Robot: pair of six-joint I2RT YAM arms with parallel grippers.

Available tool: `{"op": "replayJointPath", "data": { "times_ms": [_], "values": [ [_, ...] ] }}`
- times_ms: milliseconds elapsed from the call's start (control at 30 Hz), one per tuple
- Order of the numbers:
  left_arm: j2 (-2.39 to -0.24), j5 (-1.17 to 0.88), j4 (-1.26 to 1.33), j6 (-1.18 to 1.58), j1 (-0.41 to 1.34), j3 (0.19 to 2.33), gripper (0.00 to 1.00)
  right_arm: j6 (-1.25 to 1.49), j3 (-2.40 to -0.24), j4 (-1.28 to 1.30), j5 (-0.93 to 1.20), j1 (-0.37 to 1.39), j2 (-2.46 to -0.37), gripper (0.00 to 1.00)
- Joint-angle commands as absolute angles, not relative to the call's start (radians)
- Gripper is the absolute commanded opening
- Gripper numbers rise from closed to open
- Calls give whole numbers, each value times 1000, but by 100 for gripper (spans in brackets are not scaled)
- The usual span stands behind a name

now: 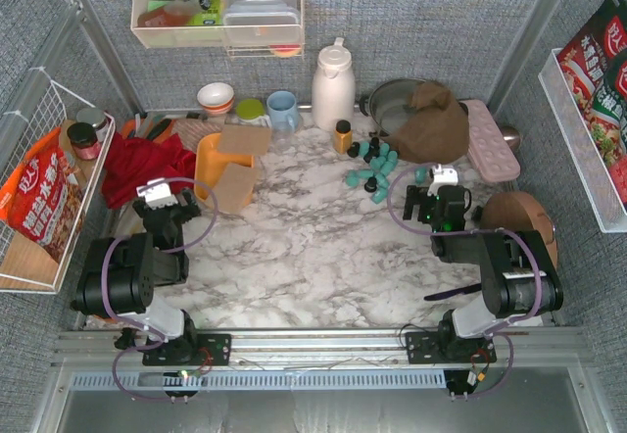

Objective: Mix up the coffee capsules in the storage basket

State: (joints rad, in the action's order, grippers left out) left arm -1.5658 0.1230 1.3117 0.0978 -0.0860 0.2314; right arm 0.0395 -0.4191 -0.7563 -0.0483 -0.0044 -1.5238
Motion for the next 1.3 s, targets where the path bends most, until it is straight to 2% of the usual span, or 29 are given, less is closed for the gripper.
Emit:
{"op": "replayJointPath", "data": {
  "times_ms": [0,400,667,933,1067,1267],
  "values": [
    [-1565,113,1340,98,-86,232,99,43,-425,-772,-49,-1,-1523,99],
    [-1565,122,1362,79,-72,219,99,25,-416,-786,-93,22,-1523,99],
    [-1562,119,1469,58,-55,161,99,17,-415,-789,-128,39,-1518,99],
    [-1513,55,1622,14,-38,58,99,74,-471,-578,-346,75,-1391,99],
    [-1381,129,1497,18,-9,56,99,125,-482,-491,-424,75,-1315,99],
    [-1093,209,903,171,6,222,99,164,-504,-373,-471,77,-1182,99]
  ]
}}
